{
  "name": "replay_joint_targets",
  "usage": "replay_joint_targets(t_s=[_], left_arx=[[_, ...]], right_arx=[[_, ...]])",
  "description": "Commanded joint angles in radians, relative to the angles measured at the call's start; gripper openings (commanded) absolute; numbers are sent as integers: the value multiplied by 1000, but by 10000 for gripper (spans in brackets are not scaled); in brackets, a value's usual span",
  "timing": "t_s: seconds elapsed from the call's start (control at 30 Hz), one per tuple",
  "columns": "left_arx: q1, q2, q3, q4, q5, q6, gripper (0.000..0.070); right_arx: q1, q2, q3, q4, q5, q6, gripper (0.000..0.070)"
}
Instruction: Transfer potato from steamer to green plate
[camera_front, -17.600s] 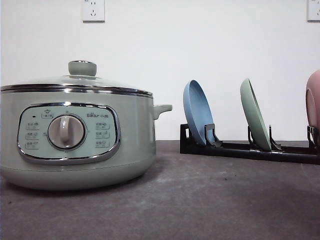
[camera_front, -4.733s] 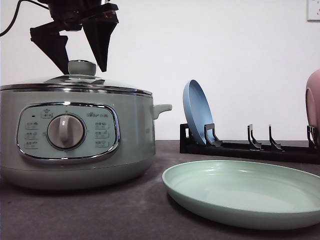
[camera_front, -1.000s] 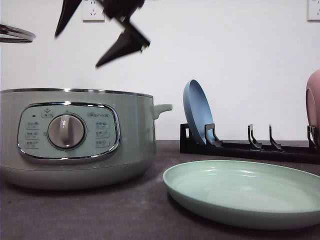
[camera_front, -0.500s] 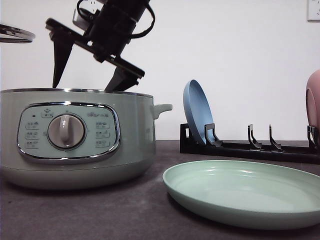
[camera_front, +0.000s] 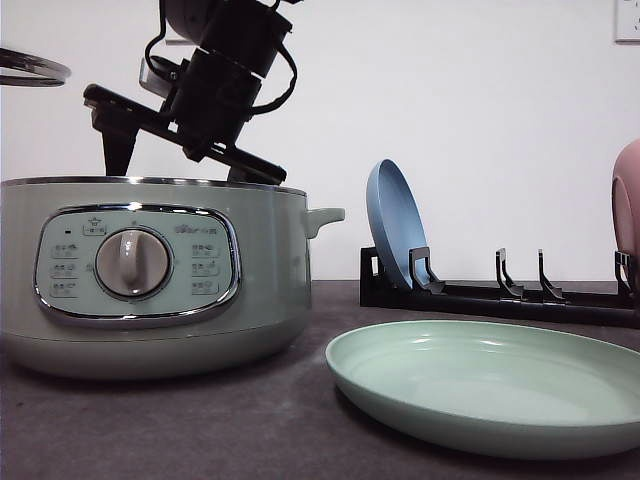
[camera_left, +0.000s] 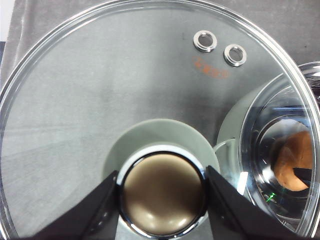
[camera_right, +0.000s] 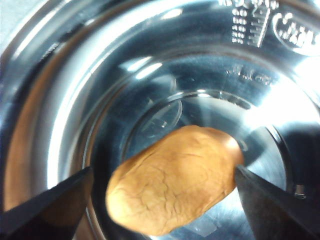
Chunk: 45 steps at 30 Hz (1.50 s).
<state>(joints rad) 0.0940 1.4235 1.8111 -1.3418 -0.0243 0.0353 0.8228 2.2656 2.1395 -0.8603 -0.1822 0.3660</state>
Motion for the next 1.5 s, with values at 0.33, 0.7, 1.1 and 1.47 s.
replay_joint_targets(t_s=[0.33, 0.7, 1.1, 1.47], left_arx=[[3, -11, 28, 34, 6, 6, 0], [3, -11, 28, 33, 6, 5, 0], [3, -11, 28, 32, 7, 5, 0], [3, -12, 28, 33, 9, 5, 0]], right_arx=[[13, 63, 28, 21, 9, 12, 584], [13, 65, 28, 22, 0, 13, 529], [13, 65, 28, 13, -1, 12, 441], [13, 65, 28, -43, -40, -42, 406]])
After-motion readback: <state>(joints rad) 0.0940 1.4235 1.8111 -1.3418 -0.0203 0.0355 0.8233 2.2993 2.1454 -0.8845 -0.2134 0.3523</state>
